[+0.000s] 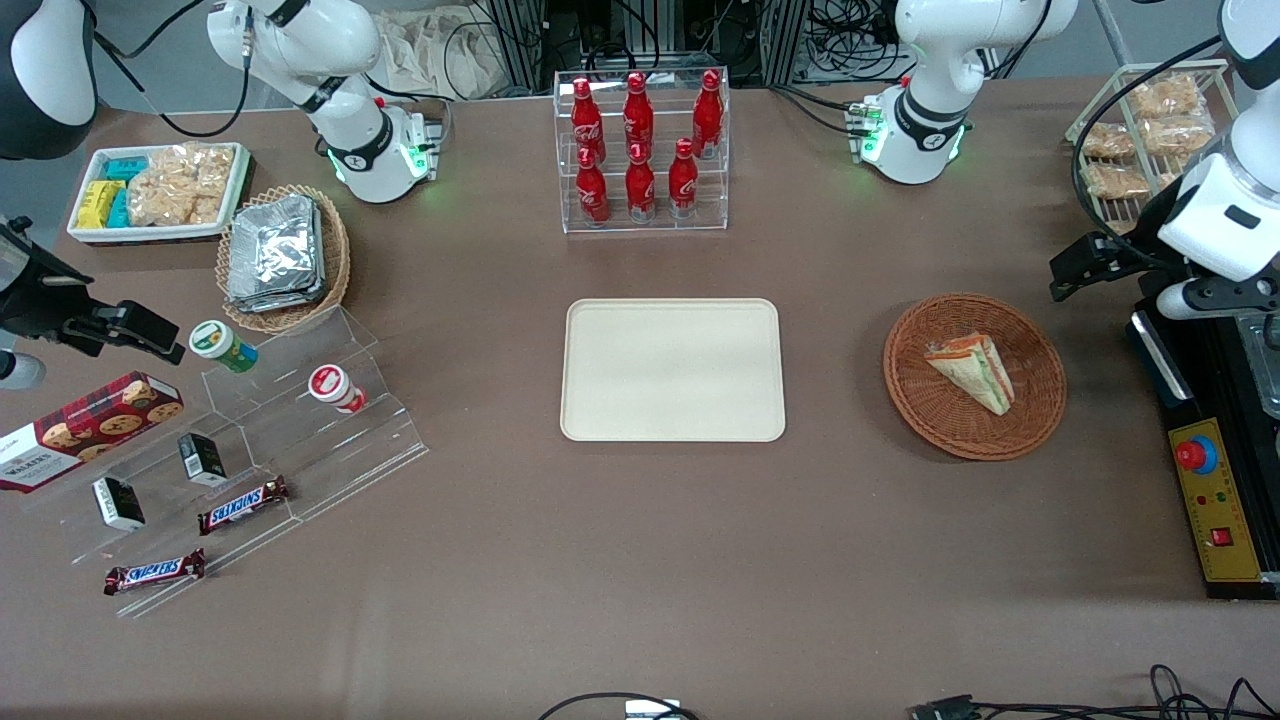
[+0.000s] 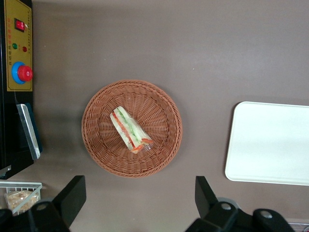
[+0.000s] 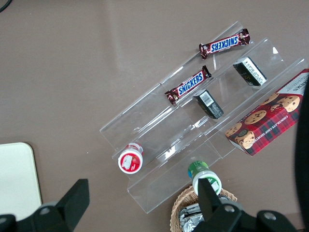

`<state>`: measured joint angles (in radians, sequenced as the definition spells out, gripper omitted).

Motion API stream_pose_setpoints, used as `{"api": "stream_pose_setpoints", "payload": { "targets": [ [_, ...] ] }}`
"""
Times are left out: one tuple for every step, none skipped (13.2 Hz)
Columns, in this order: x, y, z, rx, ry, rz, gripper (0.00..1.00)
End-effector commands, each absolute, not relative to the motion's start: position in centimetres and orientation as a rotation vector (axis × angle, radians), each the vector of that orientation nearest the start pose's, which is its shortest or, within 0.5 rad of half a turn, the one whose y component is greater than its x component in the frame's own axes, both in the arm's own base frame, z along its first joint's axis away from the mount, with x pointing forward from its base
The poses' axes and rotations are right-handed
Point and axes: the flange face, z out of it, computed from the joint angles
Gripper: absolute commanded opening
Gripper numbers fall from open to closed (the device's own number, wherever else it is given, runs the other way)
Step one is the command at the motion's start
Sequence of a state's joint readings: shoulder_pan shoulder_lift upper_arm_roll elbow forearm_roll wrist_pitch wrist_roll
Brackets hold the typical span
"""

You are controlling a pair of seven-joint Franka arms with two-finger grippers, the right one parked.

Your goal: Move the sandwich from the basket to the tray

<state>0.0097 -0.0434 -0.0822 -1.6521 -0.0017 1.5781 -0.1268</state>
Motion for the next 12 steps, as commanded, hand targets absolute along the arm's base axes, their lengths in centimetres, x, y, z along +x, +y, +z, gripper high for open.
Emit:
{"api": "stream_pose_setpoints", "payload": {
  "targets": [
    [54.2,-3.2,60.0,-3.118,-0.084,0.115,1.0],
    [54.2,-3.1,58.8,-3.11,-0.095,0.138,1.0],
    [54.1,-2.9,57.5,-3.096,-0.1,0.154,1.0],
    [54.0,-2.6,56.2,-3.094,-0.107,0.137,1.0],
    [53.7,-1.8,54.3,-3.093,-0.132,0.133,1.0],
    [53.1,-1.6,53.1,-3.094,-0.152,0.098,1.0],
    [52.6,-1.4,51.4,-3.089,-0.203,0.077,1.0],
    [52.4,-0.6,50.0,-3.085,-0.268,0.058,1.0],
    [52.2,-0.1,48.7,-3.075,-0.323,0.054,1.0],
    [52.0,0.0,47.5,-3.068,-0.391,0.045,1.0],
    [51.7,0.5,46.2,-3.059,-0.458,0.047,1.0],
    [51.5,0.6,45.0,-3.056,-0.482,0.037,1.0]
  ]
}}
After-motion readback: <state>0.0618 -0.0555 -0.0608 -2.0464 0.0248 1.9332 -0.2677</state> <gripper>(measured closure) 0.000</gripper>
